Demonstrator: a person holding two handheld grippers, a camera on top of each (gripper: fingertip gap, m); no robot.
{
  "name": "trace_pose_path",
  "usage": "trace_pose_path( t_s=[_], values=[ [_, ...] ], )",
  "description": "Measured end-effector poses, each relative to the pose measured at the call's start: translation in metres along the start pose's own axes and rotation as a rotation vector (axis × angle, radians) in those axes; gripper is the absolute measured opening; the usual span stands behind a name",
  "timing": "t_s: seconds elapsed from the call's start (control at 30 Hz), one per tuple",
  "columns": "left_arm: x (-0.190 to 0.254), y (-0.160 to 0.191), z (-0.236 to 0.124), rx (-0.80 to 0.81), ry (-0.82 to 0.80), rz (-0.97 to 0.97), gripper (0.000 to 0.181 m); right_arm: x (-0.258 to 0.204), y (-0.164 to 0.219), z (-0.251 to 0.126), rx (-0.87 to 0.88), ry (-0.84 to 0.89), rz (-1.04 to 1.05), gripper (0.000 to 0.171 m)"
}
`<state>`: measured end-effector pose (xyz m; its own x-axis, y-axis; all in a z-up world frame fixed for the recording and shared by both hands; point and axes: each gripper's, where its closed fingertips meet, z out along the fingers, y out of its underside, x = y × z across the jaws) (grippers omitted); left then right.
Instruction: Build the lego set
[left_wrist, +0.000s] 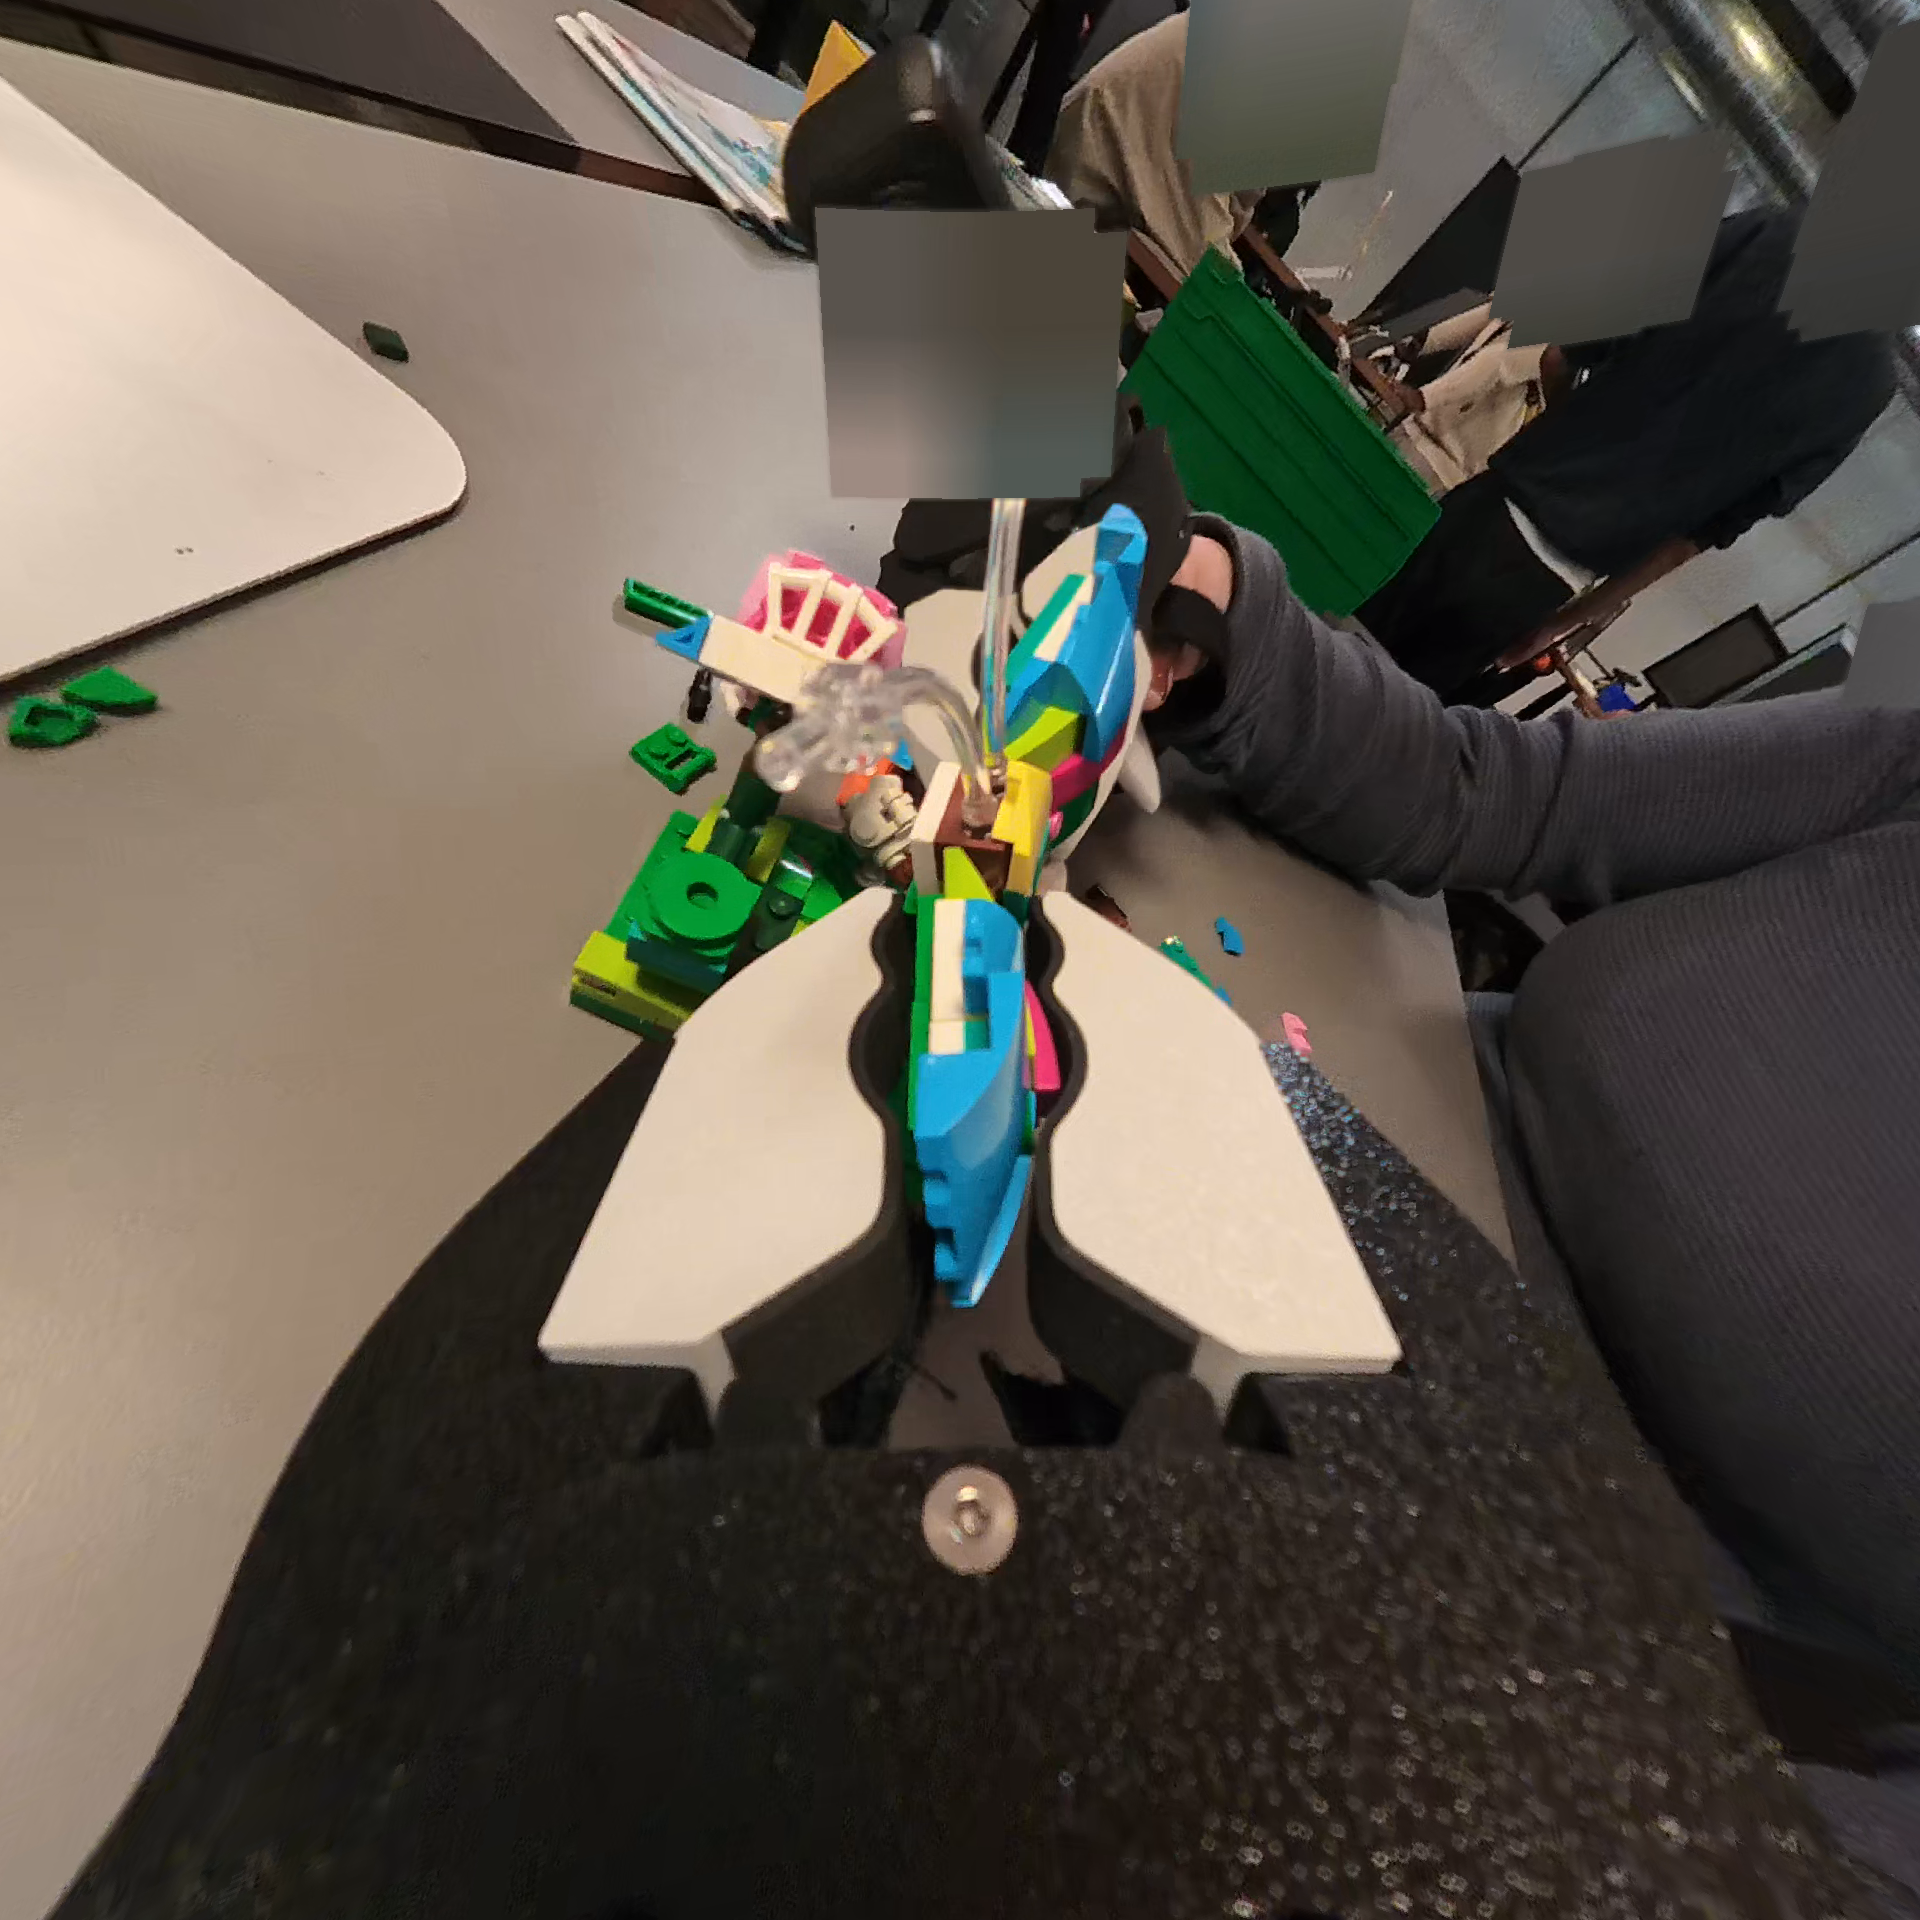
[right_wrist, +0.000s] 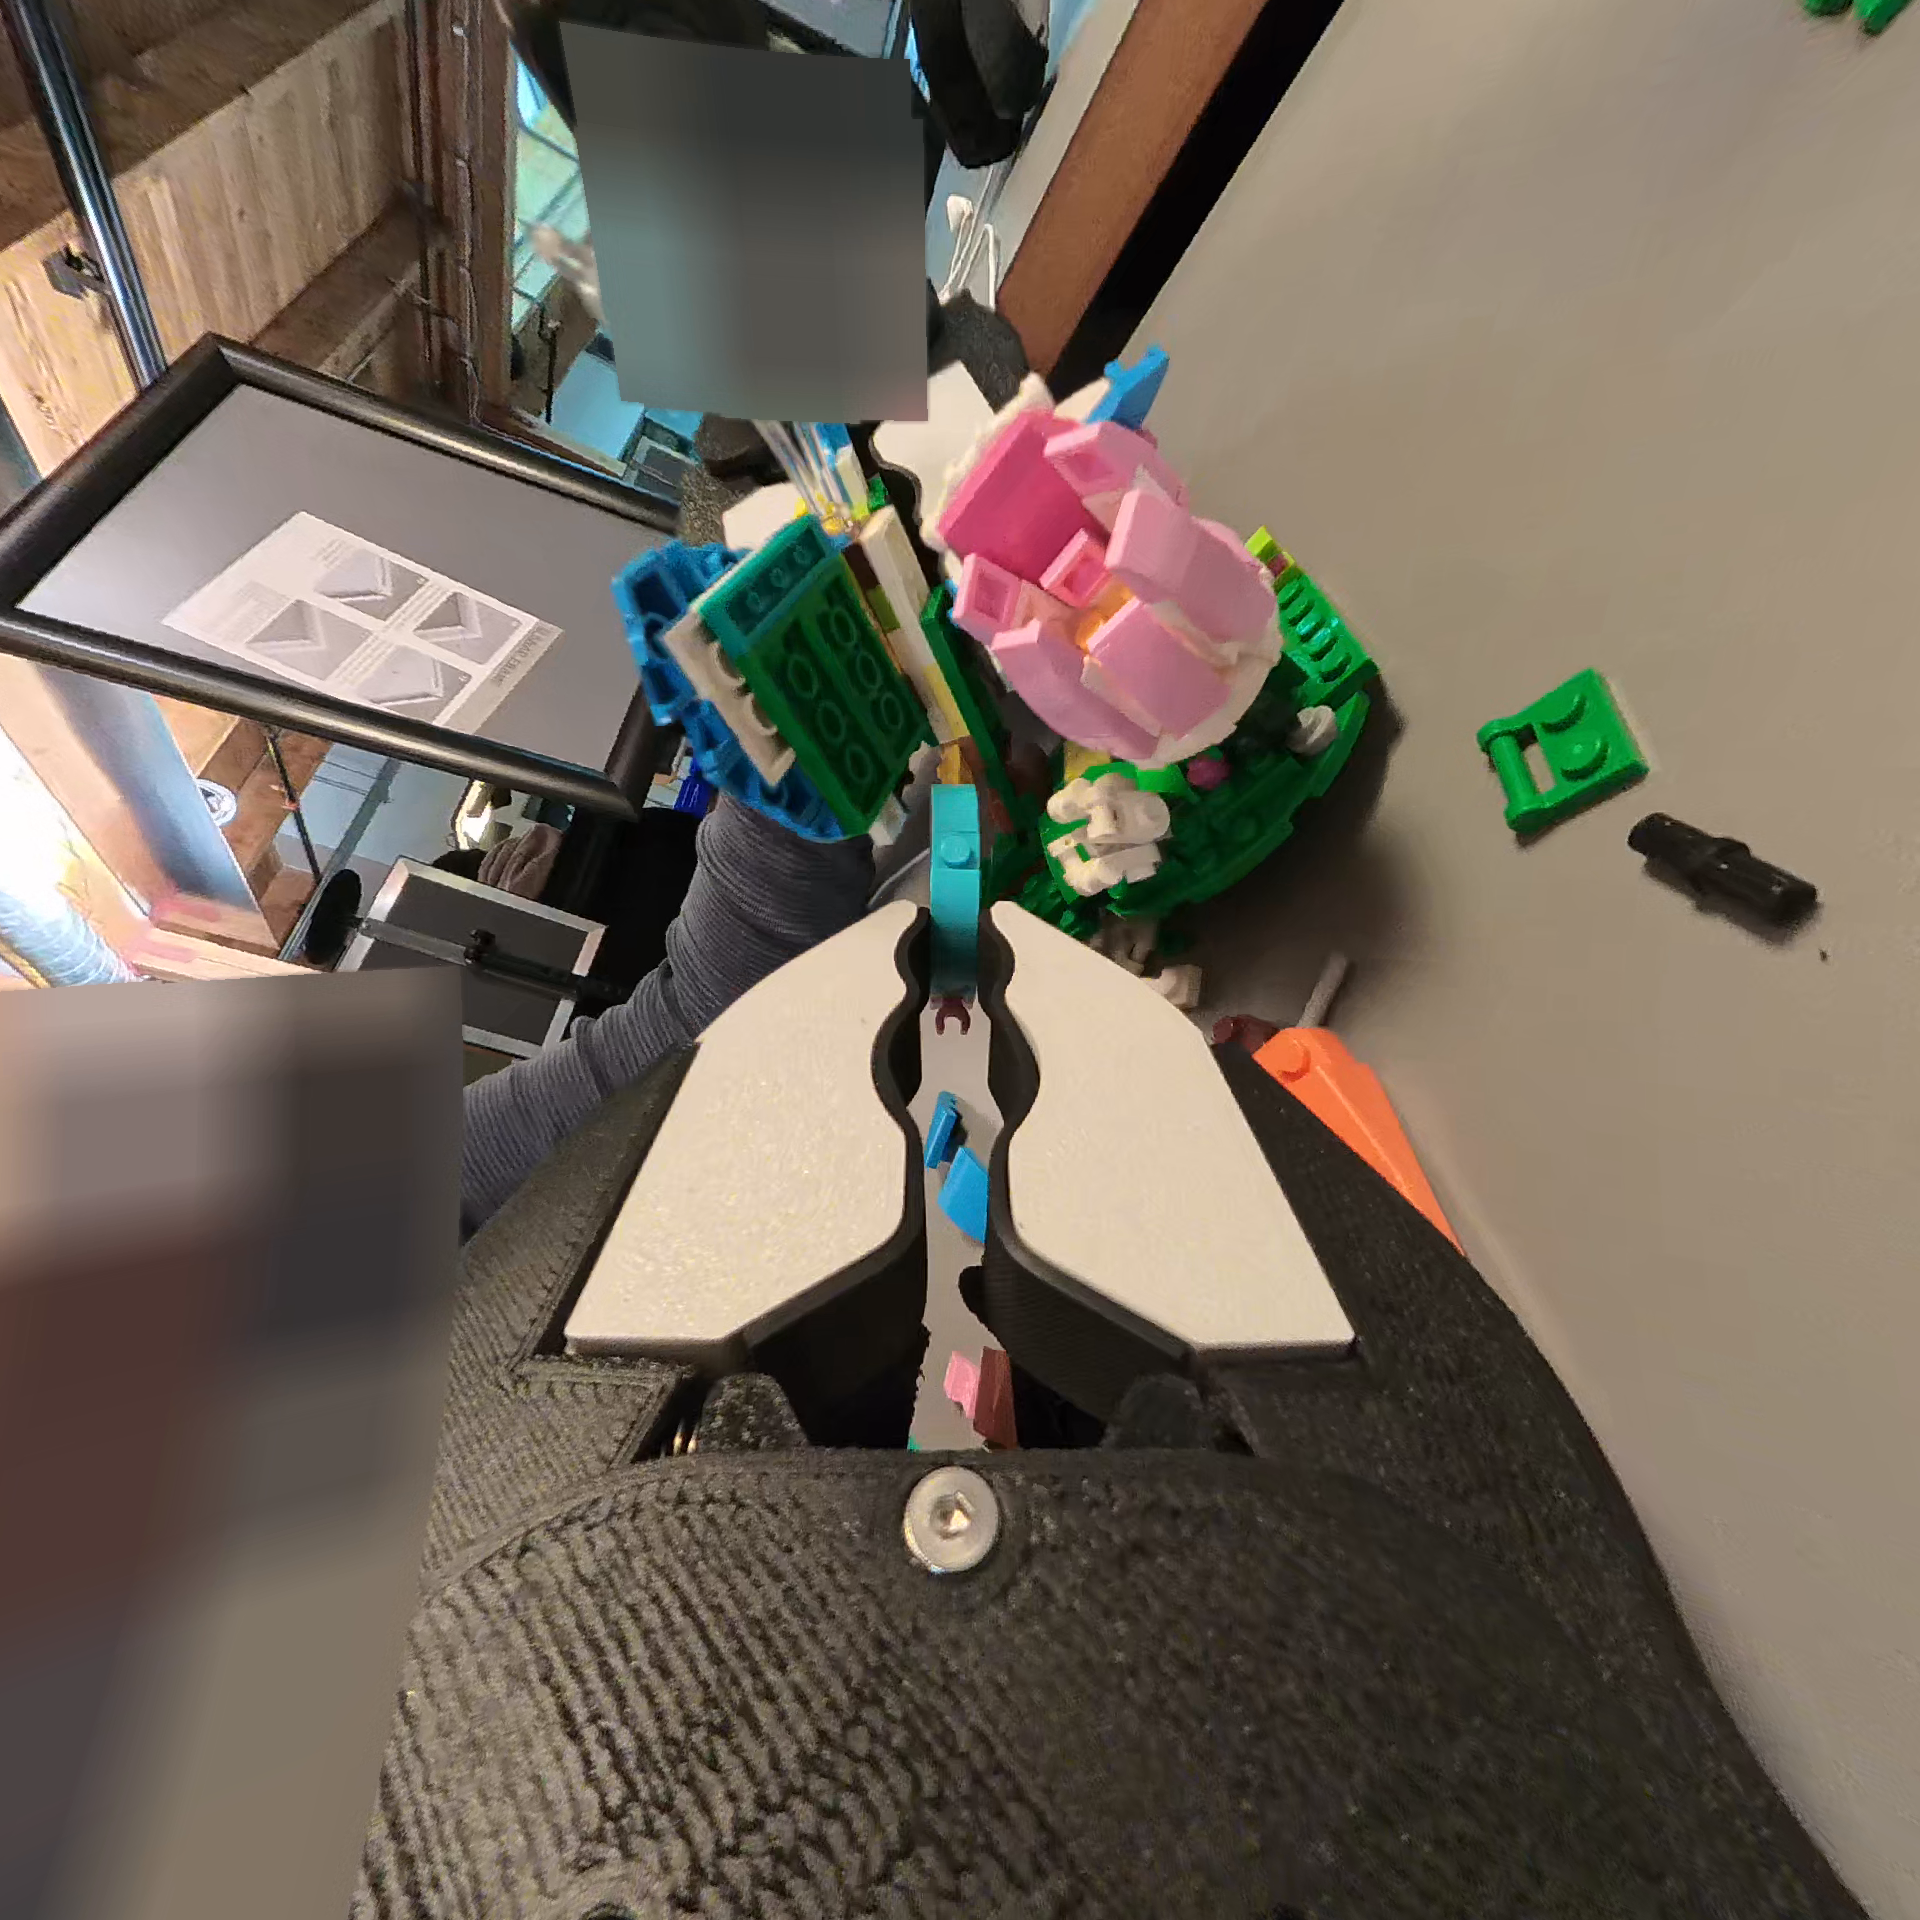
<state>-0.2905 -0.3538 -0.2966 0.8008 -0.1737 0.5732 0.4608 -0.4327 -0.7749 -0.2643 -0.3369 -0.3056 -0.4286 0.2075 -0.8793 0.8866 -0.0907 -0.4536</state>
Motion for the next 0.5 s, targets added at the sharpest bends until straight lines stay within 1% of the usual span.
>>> trace_pose_path(
  t_s=[0.17, 0.23, 0.5],
  values=[
    [0.0091, -0.0024, 0.0001, 0.033, 0.045, 0.135, 0.021, 0.0007, 0.0008, 0.0001, -0.002, -0.004, 0.026, 0.006],
    [0.0089, -0.0027, 0.0005, 0.036, 0.034, 0.169, 0.021, -0.0006, 0.0022, 0.0012, -0.01, -0.015, 0.032, 0.006],
    [0.0085, -0.0016, -0.0023, 0.028, 0.005, 0.237, 0.021, -0.0058, 0.0051, 0.002, -0.023, -0.063, 0.06, 0.006]
  ],
)
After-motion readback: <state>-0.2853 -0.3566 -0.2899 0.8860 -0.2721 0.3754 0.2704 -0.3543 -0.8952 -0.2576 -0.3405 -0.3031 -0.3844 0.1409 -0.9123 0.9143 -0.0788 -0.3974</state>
